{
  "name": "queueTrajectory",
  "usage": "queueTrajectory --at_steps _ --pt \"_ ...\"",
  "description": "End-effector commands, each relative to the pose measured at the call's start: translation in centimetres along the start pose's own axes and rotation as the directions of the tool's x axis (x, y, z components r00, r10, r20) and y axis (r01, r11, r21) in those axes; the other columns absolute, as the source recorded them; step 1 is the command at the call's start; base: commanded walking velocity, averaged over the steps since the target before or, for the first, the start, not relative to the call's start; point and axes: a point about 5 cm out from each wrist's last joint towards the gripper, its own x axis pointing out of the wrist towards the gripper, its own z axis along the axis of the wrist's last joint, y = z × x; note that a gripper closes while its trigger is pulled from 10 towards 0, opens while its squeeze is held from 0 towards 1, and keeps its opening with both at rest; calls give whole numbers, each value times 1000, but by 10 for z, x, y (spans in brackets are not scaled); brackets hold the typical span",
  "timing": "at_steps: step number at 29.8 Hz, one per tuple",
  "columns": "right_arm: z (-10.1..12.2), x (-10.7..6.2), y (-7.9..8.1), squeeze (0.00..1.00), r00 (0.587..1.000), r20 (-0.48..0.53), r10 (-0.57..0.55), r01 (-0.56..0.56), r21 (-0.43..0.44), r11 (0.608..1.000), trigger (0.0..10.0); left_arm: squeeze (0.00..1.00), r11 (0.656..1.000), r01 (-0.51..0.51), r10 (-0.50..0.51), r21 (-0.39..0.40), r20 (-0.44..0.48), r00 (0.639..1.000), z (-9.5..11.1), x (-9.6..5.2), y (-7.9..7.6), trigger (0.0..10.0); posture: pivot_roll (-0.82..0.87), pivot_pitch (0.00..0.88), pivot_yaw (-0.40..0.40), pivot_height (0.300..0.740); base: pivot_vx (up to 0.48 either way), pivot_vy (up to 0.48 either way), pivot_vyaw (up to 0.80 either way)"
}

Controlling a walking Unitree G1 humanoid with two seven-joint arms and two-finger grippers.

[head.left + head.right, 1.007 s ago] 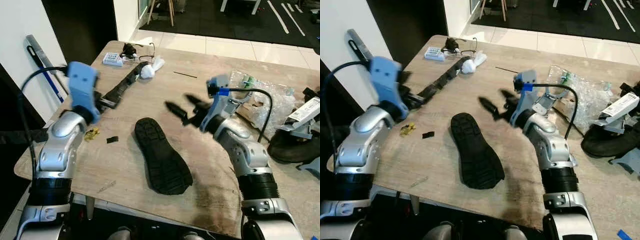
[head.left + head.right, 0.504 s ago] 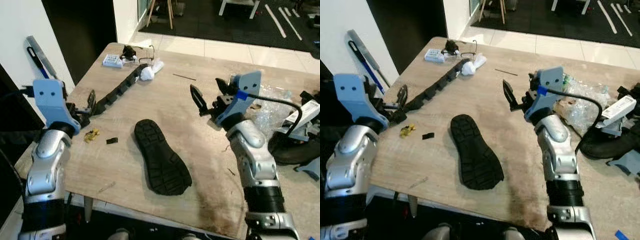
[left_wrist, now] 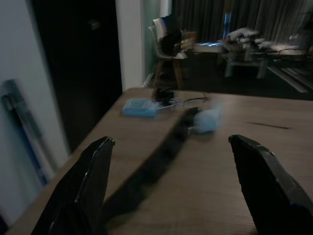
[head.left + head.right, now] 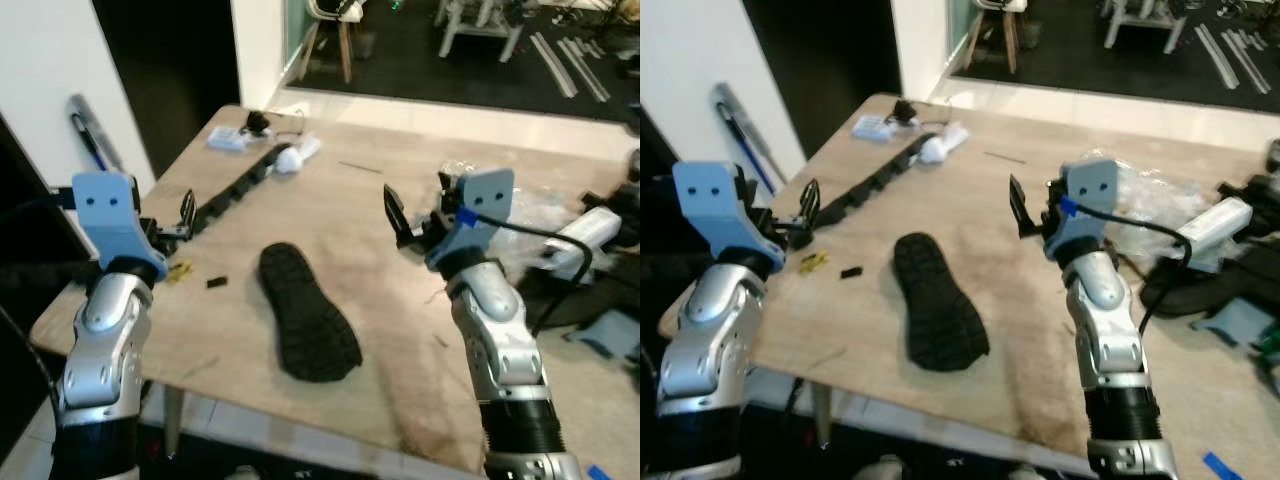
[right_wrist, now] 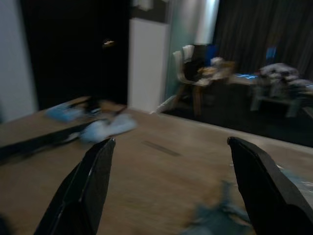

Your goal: Picking trash to rubbish bin

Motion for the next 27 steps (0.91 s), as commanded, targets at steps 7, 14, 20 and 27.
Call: queueTrajectory --at_steps 7,14,20,27 --pt "-2 0 10 0 1000 -11 11 -11 6 1000 10000 0 1000 9 -8 17 -74 997 -11 -2 -4 10000 48 131 9 740 0 0 0" --pt "-3 -2 6 0 1000 -25 -6 6 13 1000 10000 0 999 24 -21 27 -96 995 -14 -2 -4 10000 46 133 15 740 0 0 0" --pt "-4 -3 6 0 1000 -30 -7 8 14 1000 10000 0 999 29 -26 28 -107 994 -15 -2 -4 10000 45 132 16 740 0 0 0" --pt "-5 -5 7 0 999 -34 -9 10 18 1000 10000 0 1000 22 -21 7 -119 993 -17 -4 -4 10000 41 127 15 740 0 0 0"
